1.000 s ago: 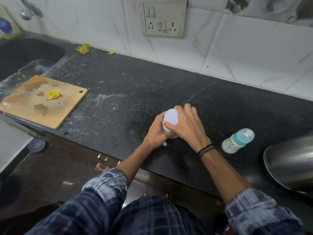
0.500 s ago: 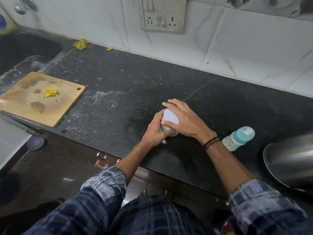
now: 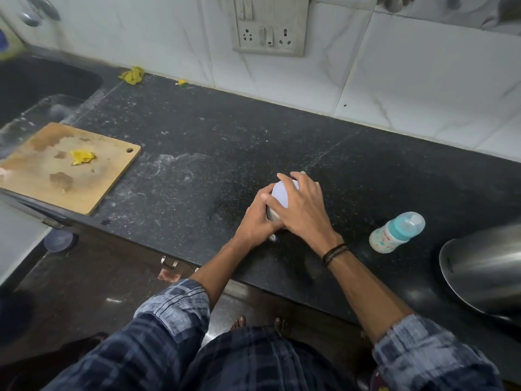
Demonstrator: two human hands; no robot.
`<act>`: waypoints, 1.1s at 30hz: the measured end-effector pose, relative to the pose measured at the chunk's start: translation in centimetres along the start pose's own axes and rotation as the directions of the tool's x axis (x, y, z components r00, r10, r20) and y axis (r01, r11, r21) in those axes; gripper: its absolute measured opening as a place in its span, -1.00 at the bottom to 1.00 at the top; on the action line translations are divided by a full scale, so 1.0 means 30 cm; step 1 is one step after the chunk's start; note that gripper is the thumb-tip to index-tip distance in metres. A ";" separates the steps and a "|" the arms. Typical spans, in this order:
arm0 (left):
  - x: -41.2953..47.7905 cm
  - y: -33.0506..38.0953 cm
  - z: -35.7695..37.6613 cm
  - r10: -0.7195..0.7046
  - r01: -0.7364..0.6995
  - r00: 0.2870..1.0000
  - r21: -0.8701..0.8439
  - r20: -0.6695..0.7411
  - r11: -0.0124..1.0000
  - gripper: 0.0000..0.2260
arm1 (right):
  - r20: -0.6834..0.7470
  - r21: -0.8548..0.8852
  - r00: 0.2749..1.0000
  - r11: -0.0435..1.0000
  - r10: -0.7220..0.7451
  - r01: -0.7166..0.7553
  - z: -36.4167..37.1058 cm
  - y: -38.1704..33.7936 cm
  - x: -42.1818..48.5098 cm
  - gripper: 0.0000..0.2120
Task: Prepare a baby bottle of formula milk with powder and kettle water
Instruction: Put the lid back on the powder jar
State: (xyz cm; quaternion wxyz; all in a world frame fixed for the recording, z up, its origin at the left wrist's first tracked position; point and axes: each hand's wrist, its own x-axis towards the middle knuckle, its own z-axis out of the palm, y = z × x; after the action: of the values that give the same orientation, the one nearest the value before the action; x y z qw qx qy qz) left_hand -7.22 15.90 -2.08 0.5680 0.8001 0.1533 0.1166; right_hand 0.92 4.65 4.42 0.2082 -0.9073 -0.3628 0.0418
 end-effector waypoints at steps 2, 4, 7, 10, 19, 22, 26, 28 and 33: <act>-0.001 0.002 -0.001 -0.009 0.009 1.000 -0.017 -0.004 1.000 -0.21 | 0.155 0.050 0.987 0.998 -0.036 0.029 -0.057 0.027 0.014 -0.35; 0.001 -0.003 0.001 -0.014 0.014 1.000 -0.026 -0.012 1.000 -0.23 | 0.279 0.068 0.960 0.998 -0.030 0.012 -0.099 0.047 0.021 -0.31; 0.003 -0.008 0.005 -0.011 0.010 1.000 -0.034 -0.009 0.999 -0.23 | 0.239 0.007 0.971 1.000 0.016 -0.019 -0.109 0.030 0.009 -0.30; 0.002 0.000 0.003 -0.005 0.005 1.000 -0.031 -0.009 1.000 -0.20 | 0.119 -0.140 0.988 0.987 0.094 -0.077 -0.098 -0.017 -0.009 -0.24; 0.004 0.000 -0.002 -0.026 0.026 1.000 -0.037 0.001 0.999 -0.19 | 0.196 -0.199 0.978 0.980 0.069 -0.029 -0.166 -0.031 0.010 -0.18; 0.004 -0.001 -0.001 -0.031 0.031 1.000 -0.031 0.003 0.999 -0.20 | 0.143 -0.225 0.988 0.974 0.054 -0.021 -0.152 -0.041 0.004 -0.28; 0.003 0.003 -0.002 -0.039 0.039 0.999 -0.030 0.000 0.999 -0.24 | 0.076 -0.317 0.983 0.939 0.168 -0.136 -0.148 -0.039 0.006 -0.11; 0.003 0.005 -0.004 -0.051 0.050 0.999 -0.024 -0.008 0.998 -0.24 | 0.101 -0.306 0.989 0.949 0.108 -0.073 -0.164 -0.017 0.014 -0.10; 0.003 0.011 -0.006 -0.065 0.065 0.998 -0.009 -0.003 0.998 -0.26 | 0.228 -0.146 0.972 0.985 -0.056 0.091 -0.166 0.007 0.023 -0.25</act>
State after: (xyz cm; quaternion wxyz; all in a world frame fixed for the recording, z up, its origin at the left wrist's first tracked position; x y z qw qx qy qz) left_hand -7.17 15.99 -1.71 0.5748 0.7920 0.1797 0.1000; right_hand 2.70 3.25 8.92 0.0963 -0.8962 -0.4196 0.1073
